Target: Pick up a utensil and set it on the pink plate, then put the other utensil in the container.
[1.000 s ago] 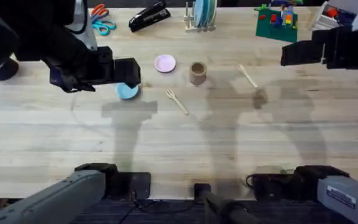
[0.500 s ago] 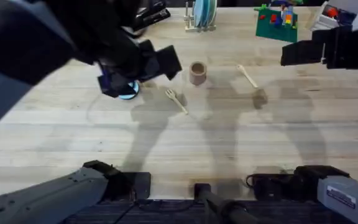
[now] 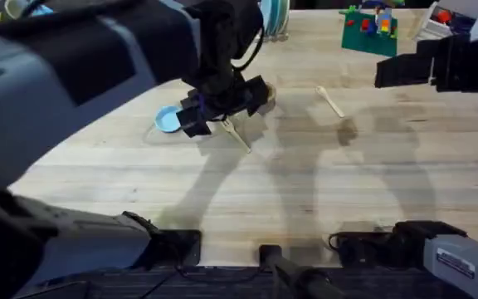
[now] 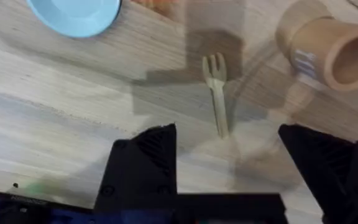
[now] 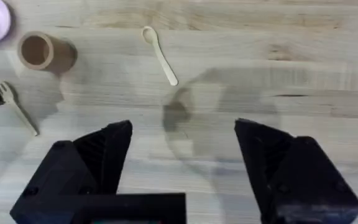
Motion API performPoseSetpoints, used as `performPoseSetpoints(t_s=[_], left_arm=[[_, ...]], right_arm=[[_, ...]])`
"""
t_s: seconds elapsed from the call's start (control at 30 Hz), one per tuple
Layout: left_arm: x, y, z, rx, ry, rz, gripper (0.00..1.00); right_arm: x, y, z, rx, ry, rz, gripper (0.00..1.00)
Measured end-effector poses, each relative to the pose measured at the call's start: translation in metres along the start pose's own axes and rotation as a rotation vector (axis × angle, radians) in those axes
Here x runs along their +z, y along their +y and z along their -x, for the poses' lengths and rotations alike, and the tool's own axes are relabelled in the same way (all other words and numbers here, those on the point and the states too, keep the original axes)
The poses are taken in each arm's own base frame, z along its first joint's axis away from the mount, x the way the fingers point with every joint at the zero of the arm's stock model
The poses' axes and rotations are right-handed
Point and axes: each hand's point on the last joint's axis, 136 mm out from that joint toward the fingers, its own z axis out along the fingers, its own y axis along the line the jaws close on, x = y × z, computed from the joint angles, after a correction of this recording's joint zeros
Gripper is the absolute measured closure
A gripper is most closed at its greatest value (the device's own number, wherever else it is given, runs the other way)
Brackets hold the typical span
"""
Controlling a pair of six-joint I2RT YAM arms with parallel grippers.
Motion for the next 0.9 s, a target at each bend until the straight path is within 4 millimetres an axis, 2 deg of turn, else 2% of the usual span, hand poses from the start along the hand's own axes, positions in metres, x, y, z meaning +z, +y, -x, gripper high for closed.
performPoseSetpoints(t_s=[0.37, 0.6, 0.9], left_arm=[[0.021, -0.005, 0.005, -0.030, 0.006, 0.024, 0.006], [0.041, -0.006, 0.007, -0.040, 0.003, 0.044, 0.002], [0.067, 0.010, -0.003, -0.073, 0.009, 0.063, 0.054]], right_arm=[[0.000, 0.000, 0.000, 0.000, 0.000, 0.000, 0.007], [0.000, 0.000, 0.000, 0.000, 0.000, 0.000, 0.008], [0.000, 0.000, 0.000, 0.000, 0.000, 0.000, 0.007]])
